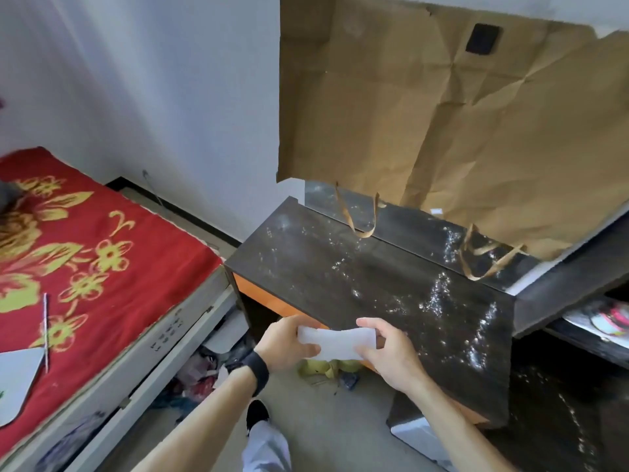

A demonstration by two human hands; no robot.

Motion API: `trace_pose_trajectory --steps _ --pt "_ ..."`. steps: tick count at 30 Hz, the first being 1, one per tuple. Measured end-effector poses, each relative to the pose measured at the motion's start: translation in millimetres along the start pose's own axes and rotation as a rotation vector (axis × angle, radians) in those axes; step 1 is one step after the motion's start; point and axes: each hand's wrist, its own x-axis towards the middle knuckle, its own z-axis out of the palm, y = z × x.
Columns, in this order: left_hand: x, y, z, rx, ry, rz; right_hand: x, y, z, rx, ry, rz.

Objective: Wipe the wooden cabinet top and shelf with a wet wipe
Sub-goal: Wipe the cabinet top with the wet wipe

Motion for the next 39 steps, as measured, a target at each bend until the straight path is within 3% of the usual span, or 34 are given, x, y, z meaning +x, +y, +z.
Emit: trace_pose_trajectory --steps 8,15,17,20,23,25,28,33,39 --pt "115 -88 -90 0.037 0.056 -0.145 158 -67 76 -0.300 -0.062 0.042" --pt "174 -147 -148 -0.317 0.126 -0.387 300 -137 154 -0.250 -0.119 0.085" --pt "192 -155 -155 -0.351 0.049 -0.403 333 -150 173 -0.235 -0.137 0.070" --pt "214 -167 -162 -0.189 -0.079 -0.379 363 -150 195 -0.274 -0.079 0.048" --pt "225 -189 -172 0.019 0.022 -0.378 364 -132 224 -0.370 0.067 0.051" --pt "228 -200 -177 0.240 0.019 -0.280 352 -117 254 -0.508 0.050 0.000" --pt "236 -210 -179 0.522 -0.123 -0.121 336 -95 297 -0.701 0.007 -0.040" --pt "241 -212 -182 0.871 -0.282 -0.072 321 -64 306 -0.784 -0.030 -0.239" --pt "238 -197 -176 0.818 -0.257 -0.082 287 10 208 -0.774 0.206 0.126"
